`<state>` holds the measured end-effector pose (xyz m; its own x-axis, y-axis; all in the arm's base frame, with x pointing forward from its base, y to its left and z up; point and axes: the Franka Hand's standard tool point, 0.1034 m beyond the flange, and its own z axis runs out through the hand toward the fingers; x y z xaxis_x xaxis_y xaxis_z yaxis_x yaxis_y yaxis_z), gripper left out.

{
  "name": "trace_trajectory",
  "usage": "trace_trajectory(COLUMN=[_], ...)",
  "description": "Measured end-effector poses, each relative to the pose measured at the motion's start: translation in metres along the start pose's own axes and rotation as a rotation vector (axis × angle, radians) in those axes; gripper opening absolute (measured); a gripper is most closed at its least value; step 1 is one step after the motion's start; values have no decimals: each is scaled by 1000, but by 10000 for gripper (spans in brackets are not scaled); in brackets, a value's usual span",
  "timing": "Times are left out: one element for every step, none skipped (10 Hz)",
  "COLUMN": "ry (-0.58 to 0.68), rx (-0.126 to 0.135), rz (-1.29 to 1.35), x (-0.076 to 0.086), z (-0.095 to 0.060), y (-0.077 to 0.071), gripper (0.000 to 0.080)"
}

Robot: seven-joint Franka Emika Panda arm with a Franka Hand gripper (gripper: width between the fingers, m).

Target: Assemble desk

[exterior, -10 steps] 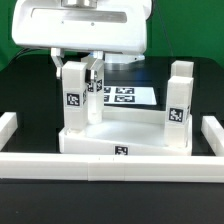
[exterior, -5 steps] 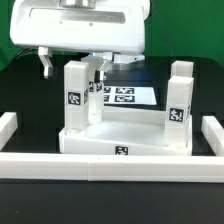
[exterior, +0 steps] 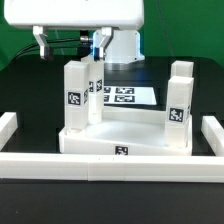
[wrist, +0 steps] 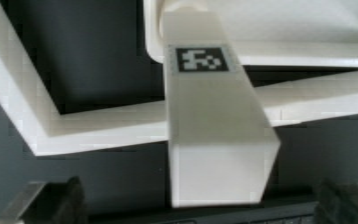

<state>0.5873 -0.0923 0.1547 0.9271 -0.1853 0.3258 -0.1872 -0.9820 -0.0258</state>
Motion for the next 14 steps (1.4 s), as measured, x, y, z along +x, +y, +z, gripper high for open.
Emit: trace_trajectory(ry=[3, 1, 1, -6, -20, -50, -129, -207, -266, -297, -361, -359, -357, -357], rx=[-2, -2, -2, 0, 2, 4, 26, 44, 49, 51, 64, 63, 62, 49], rz=[-1, -2, -2, -1, -1, 1, 9, 13, 5, 3, 5, 4, 4, -7], x=[0, 0, -1, -2, -3, -8, -13, -13, -13, -13, -17, -14, -15, -14], z=[1, 2, 2, 2, 4, 9, 11, 12, 16, 19, 18, 19, 20, 21], y=[0, 0, 0, -1, 0, 0, -3, -6, -5, -5, -8, -7, -7, -6], gripper=[648, 648, 648, 648, 648, 648, 648, 648, 648, 648, 648, 648, 648, 648])
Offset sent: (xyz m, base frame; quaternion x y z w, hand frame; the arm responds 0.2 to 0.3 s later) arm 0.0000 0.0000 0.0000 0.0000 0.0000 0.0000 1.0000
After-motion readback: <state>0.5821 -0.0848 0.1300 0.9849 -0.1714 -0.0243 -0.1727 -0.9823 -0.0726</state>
